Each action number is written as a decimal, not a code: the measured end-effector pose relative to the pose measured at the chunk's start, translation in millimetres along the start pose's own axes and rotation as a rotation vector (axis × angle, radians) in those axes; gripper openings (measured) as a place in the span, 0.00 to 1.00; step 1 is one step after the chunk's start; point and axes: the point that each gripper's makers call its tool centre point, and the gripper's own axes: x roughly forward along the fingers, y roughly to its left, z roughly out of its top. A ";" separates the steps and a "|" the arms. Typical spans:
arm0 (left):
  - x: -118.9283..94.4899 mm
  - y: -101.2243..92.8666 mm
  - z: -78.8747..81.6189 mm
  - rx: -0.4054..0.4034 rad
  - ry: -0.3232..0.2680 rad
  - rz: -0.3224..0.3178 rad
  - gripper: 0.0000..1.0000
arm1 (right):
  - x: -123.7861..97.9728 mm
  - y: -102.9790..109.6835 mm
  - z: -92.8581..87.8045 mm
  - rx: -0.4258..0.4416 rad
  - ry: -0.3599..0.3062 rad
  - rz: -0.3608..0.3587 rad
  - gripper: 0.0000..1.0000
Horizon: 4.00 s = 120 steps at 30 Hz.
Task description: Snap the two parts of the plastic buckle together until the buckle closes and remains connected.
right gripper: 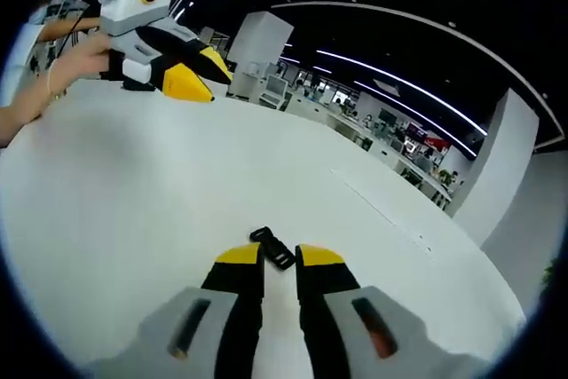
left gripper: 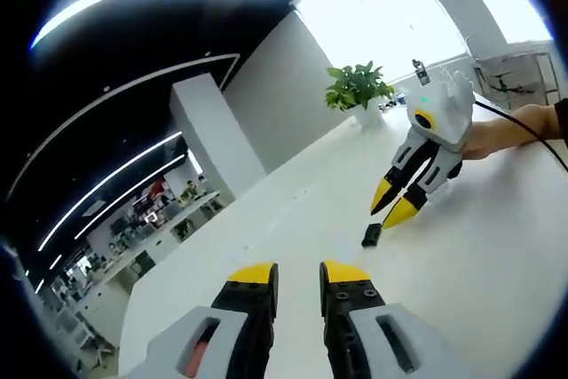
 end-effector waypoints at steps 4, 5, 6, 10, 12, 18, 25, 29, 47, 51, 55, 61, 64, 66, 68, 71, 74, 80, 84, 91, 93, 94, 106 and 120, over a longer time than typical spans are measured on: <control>0.5 1.5 -2.5 0.003 0.014 0.013 0.18 | -9.5 -3.7 8.2 0.020 -0.017 -0.018 0.14; 0.6 1.7 -2.9 0.002 0.016 0.015 0.18 | -12.8 -3.0 9.4 0.028 -0.022 -0.019 0.14; 0.9 2.3 -3.4 -0.002 0.018 0.018 0.18 | -15.7 -2.9 11.2 0.034 -0.029 -0.019 0.14; 1.9 3.5 -7.6 -0.031 0.043 0.028 0.18 | -23.3 -4.3 19.4 0.038 -0.051 -0.018 0.14; 1.8 4.6 -8.6 -0.039 0.048 0.036 0.18 | -27.1 -5.9 21.0 0.025 -0.049 -0.032 0.14; 0.8 9.9 -10.7 -0.074 0.056 0.063 0.18 | -34.1 -8.7 25.8 0.085 -0.069 -0.025 0.14; -1.6 16.7 -12.0 -0.097 0.066 0.105 0.18 | -40.6 -15.8 29.2 0.105 -0.071 -0.044 0.14; 0.0 18.8 -15.7 -0.120 0.080 0.127 0.18 | -47.3 -16.0 33.4 0.090 -0.073 -0.047 0.14; -3.9 29.7 -3.6 -0.132 0.031 0.242 0.18 | -70.2 -25.4 51.6 0.095 -0.101 -0.078 0.14; -8.6 30.8 5.8 -0.141 -0.017 0.250 0.18 | -75.5 -27.4 52.8 0.099 -0.091 -0.084 0.15; -11.9 31.0 12.9 -0.150 -0.045 0.264 0.18 | -82.2 -28.9 59.0 0.107 -0.107 -0.088 0.15; -25.7 39.1 33.2 -0.202 -0.155 0.320 0.17 | -88.1 -26.6 66.0 0.095 -0.114 -0.086 0.15; -29.4 41.7 35.9 -0.211 -0.170 0.326 0.17 | -90.1 -24.4 69.6 0.091 -0.121 -0.080 0.16; -30.2 43.7 35.3 -0.212 -0.169 0.332 0.17 | -91.6 -21.4 73.0 0.084 -0.124 -0.071 0.16; -31.2 45.4 34.9 -0.225 -0.172 0.331 0.18 | -92.6 -15.7 77.1 0.086 -0.135 -0.049 0.15; -32.4 45.9 35.0 -0.237 -0.171 0.326 0.18 | -94.7 -11.3 82.3 0.088 -0.146 -0.034 0.16; -36.2 46.7 36.9 -0.235 -0.164 0.315 0.18 | -97.6 -9.4 85.5 0.074 -0.149 -0.038 0.16; -42.2 49.4 36.7 -0.226 -0.141 0.319 0.18 | -102.2 -6.7 86.4 0.061 -0.152 -0.054 0.16; -48.3 40.6 38.7 -0.245 -0.145 0.294 0.18 | -109.9 -5.0 84.7 0.067 -0.163 -0.063 0.16; -68.6 25.5 49.5 -0.173 -0.139 0.287 0.18 | -127.8 8.6 83.2 0.062 -0.200 -0.059 0.16; -79.5 22.0 52.8 -0.170 -0.151 0.300 0.18 | -133.6 18.6 82.6 0.055 -0.215 -0.050 0.16; -84.2 20.3 53.5 -0.177 -0.157 0.305 0.19 | -136.0 22.3 82.5 0.054 -0.221 -0.048 0.16; -150.6 -11.9 30.2 -0.173 -0.179 0.340 0.19 | -158.8 60.7 76.2 0.067 -0.278 -0.021 0.17; -207.3 -41.2 11.7 -0.111 -0.176 0.404 0.18 | -195.0 53.5 54.9 0.127 -0.301 -0.126 0.18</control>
